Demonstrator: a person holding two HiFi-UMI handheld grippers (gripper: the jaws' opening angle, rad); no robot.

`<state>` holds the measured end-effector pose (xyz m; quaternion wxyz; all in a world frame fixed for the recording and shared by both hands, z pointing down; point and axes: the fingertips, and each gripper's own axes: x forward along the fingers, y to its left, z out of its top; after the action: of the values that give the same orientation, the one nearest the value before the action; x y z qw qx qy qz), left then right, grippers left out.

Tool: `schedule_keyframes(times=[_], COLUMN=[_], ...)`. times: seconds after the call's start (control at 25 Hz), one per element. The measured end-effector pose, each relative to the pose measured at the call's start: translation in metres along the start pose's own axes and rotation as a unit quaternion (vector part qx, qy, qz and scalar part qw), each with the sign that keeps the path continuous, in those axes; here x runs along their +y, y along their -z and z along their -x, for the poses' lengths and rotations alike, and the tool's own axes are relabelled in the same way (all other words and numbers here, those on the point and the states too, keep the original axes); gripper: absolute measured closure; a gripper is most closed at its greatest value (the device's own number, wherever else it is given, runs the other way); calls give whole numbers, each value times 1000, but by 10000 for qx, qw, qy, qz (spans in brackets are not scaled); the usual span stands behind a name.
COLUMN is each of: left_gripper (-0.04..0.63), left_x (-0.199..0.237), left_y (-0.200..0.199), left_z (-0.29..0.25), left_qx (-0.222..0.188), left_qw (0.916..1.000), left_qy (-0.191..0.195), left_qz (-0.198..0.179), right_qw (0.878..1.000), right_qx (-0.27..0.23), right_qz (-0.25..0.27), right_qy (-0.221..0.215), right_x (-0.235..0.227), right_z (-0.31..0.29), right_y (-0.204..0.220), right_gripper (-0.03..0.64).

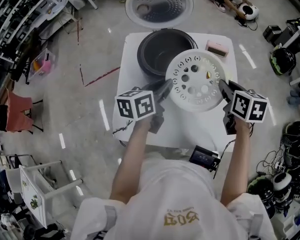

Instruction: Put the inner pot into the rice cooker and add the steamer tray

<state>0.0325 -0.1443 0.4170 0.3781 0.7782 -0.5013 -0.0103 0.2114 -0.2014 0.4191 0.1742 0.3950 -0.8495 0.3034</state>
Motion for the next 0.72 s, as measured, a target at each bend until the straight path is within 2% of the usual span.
schedule_keyframes(times=[0.36, 0.72], left_gripper=[529, 532], left_x=[54, 103], left_y=[-50, -91], left_z=[21, 18], left_qx=[-316, -325], left_qw=[9993, 9990], left_qy=[-112, -127], left_qz=[153, 264], right_qw=[9997, 9996], right_qx=[74, 180], right_qz=[95, 95], right_qy=[-204, -179], right_x=[46, 69], right_z=[-56, -107], right_y=[-25, -46], right_gripper=[545, 541])
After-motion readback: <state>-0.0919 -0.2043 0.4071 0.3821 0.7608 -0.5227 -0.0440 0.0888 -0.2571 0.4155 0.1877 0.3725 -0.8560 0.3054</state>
